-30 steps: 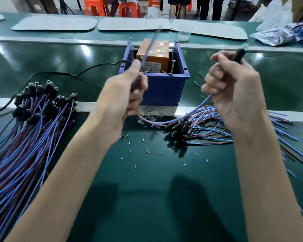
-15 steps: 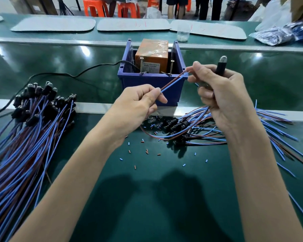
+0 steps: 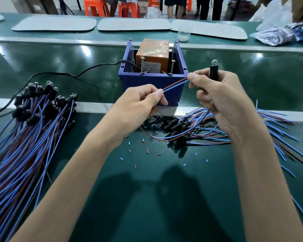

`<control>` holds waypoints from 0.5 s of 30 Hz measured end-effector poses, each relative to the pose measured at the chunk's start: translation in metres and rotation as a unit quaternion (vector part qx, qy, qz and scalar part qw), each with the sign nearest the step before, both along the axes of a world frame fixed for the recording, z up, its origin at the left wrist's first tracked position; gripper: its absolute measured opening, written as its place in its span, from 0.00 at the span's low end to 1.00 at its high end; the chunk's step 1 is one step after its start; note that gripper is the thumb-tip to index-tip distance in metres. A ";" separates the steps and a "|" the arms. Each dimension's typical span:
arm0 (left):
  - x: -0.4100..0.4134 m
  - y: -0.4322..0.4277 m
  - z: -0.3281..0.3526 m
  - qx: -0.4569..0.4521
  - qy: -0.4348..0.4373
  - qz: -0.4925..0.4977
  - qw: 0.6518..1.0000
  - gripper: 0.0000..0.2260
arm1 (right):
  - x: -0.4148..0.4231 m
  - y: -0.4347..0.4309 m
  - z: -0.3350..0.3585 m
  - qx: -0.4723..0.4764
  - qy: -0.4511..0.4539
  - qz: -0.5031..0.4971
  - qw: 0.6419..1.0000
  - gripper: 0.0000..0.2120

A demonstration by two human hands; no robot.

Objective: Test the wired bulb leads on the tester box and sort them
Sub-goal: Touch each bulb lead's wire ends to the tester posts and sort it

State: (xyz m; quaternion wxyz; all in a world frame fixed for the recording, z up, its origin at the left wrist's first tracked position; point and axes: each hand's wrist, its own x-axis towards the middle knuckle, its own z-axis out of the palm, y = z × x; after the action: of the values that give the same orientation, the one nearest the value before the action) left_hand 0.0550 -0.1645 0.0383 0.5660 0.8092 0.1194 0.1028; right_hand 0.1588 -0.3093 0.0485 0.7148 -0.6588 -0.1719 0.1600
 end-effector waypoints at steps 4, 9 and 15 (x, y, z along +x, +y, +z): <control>0.000 0.001 0.000 0.011 -0.003 0.004 1.000 0.14 | 0.001 0.000 -0.001 -0.004 -0.004 0.001 1.000 0.05; 0.000 0.001 -0.001 0.019 -0.003 -0.006 1.000 0.14 | 0.002 -0.001 -0.002 -0.010 -0.014 0.003 1.000 0.06; -0.001 0.002 -0.002 0.034 0.001 -0.016 0.999 0.14 | 0.002 0.000 -0.003 -0.015 -0.016 -0.005 1.000 0.07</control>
State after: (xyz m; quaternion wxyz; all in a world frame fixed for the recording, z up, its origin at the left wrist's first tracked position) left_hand 0.0543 -0.1628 0.0359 0.5399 0.8297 0.1036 0.0965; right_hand 0.1611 -0.3095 0.0455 0.7030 -0.6725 -0.1778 0.1484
